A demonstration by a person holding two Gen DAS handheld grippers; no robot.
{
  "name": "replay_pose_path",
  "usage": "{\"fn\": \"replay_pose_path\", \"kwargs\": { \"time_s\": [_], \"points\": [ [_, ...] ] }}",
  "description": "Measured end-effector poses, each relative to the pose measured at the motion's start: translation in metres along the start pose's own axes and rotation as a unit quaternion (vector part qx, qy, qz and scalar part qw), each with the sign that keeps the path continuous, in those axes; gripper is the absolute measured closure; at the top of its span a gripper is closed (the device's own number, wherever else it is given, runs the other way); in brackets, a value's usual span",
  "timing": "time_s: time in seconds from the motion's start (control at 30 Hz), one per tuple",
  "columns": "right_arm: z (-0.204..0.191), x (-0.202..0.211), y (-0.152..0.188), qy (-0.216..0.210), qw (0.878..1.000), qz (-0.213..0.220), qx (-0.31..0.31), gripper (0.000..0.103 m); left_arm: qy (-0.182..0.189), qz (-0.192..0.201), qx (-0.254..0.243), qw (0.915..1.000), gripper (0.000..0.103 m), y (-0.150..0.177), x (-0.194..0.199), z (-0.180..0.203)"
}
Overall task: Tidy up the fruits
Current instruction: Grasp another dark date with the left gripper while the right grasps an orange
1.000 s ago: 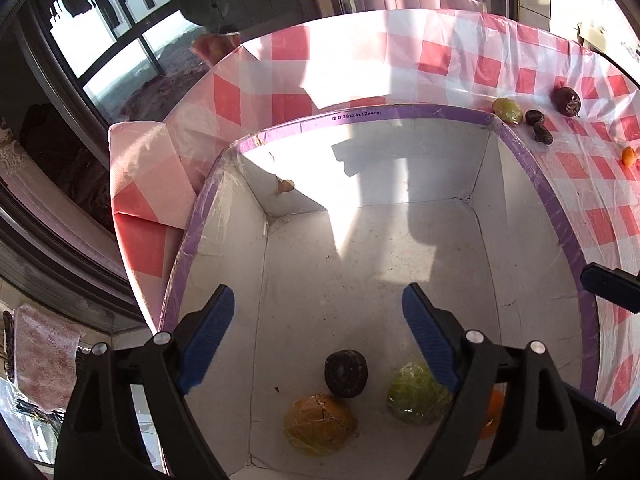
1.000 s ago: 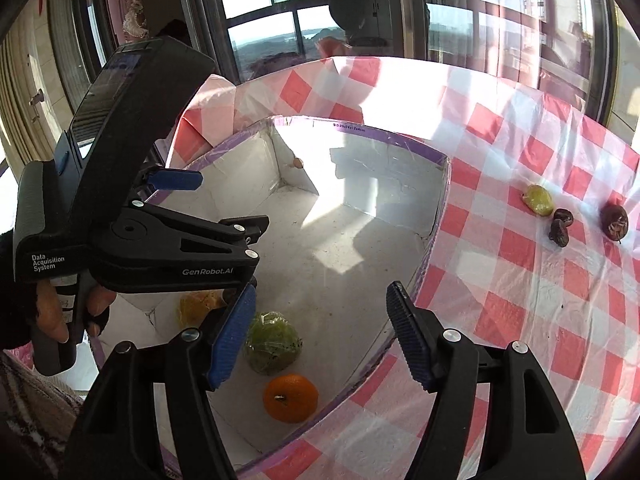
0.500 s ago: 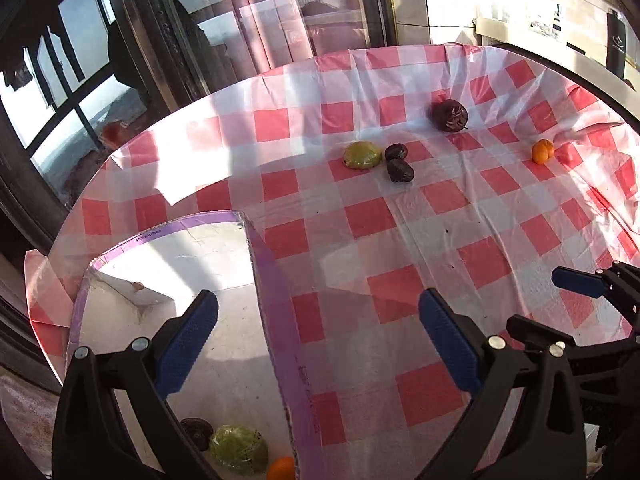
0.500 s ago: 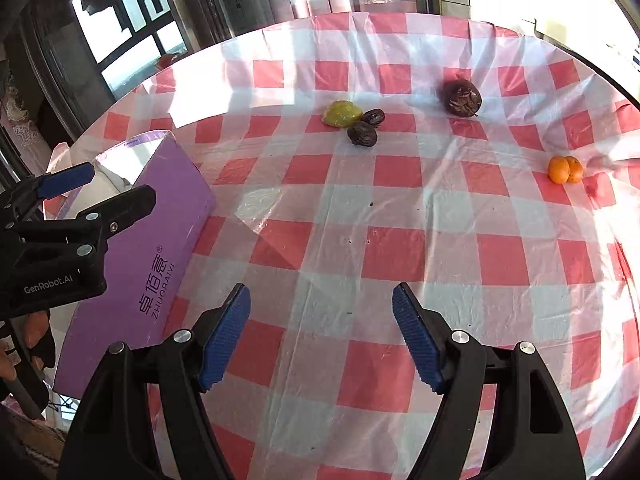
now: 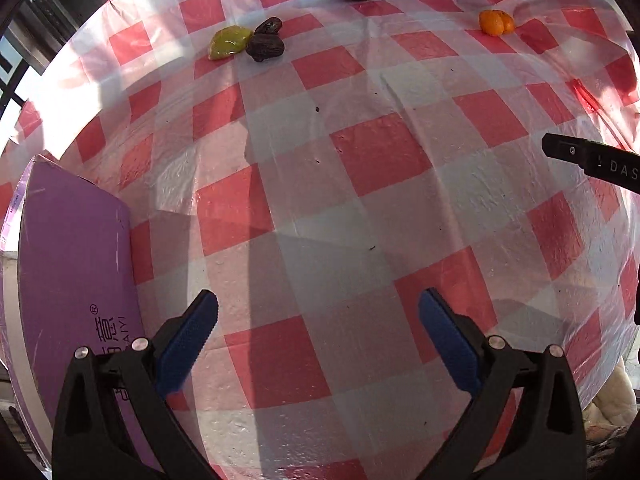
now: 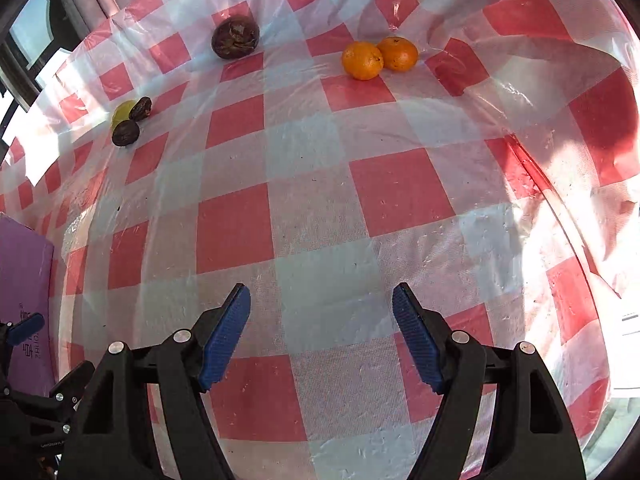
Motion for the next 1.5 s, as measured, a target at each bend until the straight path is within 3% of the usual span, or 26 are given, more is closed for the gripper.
{"fn": "replay_pose_path", "kwargs": {
  "time_s": [0.1, 0.3, 0.57, 0.8, 0.93, 1.03, 1.23, 1.3, 1.33, 1.5],
  "points": [
    [0.003, -0.012, -0.027, 0.003, 1.0, 0.022, 0.017, 0.031, -0.008, -0.023, 0.012, 0.9996, 0.002, 0.006, -0.012, 0.007],
    [0.01, -0.04, -0.087, 0.036, 0.997, 0.074, 0.007, 0.031, -0.013, -0.013, 0.075, 0.997, 0.001, 0.007, -0.014, 0.001],
    [0.013, -0.068, -0.141, 0.073, 0.991, 0.11, -0.009, 0.032, 0.02, -0.004, 0.17, 0.9853, 0.001, -0.012, -0.029, -0.018],
    [0.009, -0.074, -0.156, 0.065, 0.99, 0.124, -0.009, 0.051, 0.017, 0.02, 0.201, 0.9792, 0.001, -0.069, -0.051, -0.045],
    [0.013, -0.074, -0.158, 0.056, 0.991, 0.124, -0.014, 0.054, 0.002, 0.041, 0.229, 0.9725, 0.003, -0.115, -0.068, -0.07],
    [0.009, -0.077, -0.159, 0.057, 0.991, 0.122, -0.004, 0.054, -0.007, 0.06, 0.239, 0.9692, 0.011, -0.152, -0.078, -0.087],
    [0.003, -0.076, -0.156, 0.054, 0.991, 0.121, 0.002, 0.054, -0.005, 0.09, 0.209, 0.9737, 0.03, -0.214, -0.092, -0.098],
    [0.003, -0.076, -0.156, 0.055, 0.991, 0.121, 0.002, 0.054, -0.002, 0.101, 0.202, 0.9742, 0.044, -0.222, -0.091, -0.099],
    [0.003, -0.076, -0.156, 0.055, 0.991, 0.121, 0.002, 0.054, -0.001, 0.104, 0.195, 0.9752, 0.061, -0.225, -0.09, -0.098],
    [0.003, -0.075, -0.156, 0.055, 0.991, 0.121, 0.002, 0.054, 0.015, 0.102, 0.17, 0.9799, 0.065, -0.209, -0.077, -0.078]
  ]
}}
Point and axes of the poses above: each gripper's, at about its wrist camera, not at the fingertips, and x roughly against the way its jaws point, z to its right, y to its underside, the point moved 4 cm from there along -x, roughly the way its jaws point, and after that the axes turned 1 degree about -x, right-handed, at the moved point
